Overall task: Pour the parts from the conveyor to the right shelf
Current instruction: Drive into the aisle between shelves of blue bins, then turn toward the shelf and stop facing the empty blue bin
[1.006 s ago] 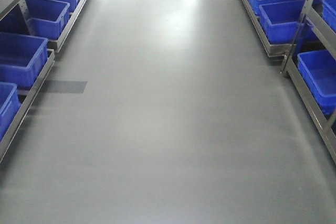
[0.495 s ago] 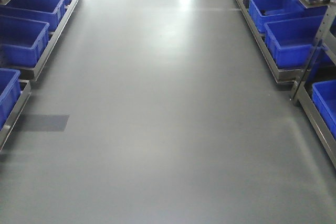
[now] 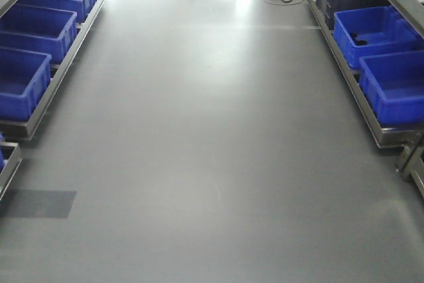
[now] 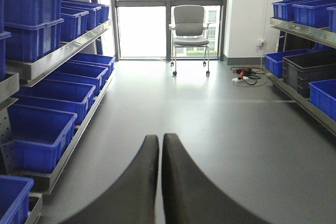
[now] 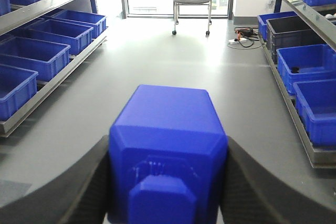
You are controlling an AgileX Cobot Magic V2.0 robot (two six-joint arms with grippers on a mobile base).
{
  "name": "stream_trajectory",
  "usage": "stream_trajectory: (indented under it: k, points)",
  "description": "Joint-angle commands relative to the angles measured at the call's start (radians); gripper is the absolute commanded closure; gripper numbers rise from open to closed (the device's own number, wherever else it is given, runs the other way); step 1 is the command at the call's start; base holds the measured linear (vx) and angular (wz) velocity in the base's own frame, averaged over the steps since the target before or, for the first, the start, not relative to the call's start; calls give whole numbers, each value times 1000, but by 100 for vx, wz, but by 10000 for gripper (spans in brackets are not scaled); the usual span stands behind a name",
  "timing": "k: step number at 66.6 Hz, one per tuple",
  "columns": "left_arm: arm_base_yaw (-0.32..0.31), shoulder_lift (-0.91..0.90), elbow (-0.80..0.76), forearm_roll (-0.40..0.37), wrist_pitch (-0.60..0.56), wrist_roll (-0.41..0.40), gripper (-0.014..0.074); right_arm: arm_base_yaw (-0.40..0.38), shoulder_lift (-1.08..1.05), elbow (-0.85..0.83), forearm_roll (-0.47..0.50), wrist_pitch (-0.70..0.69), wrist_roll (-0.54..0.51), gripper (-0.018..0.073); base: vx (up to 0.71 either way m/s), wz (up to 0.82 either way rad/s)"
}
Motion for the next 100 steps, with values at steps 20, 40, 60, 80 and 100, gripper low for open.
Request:
stream_trajectory:
  k: [20, 40, 60, 80, 100]
  points:
    - [-8, -6, -20, -6, -72, -7, 603, -2, 18, -25, -5, -77, -2, 564, 51, 9]
    - [-8, -6, -20, -6, -72, -7, 603, -2, 18, -25, -5, -77, -2, 564, 39, 49]
    - [-8, -6, -20, -6, -72, -7, 603, -2, 18, -25, -5, -77, -2, 564, 27, 86]
    - [-8, -6, -20, -6, -72, -7, 603, -2, 18, -25, -5, -77, -2, 564, 21, 82]
    - [-8, -6, -20, -6, -72, -7, 603, -2, 18, -25, -5, -77, -2, 564, 19, 77]
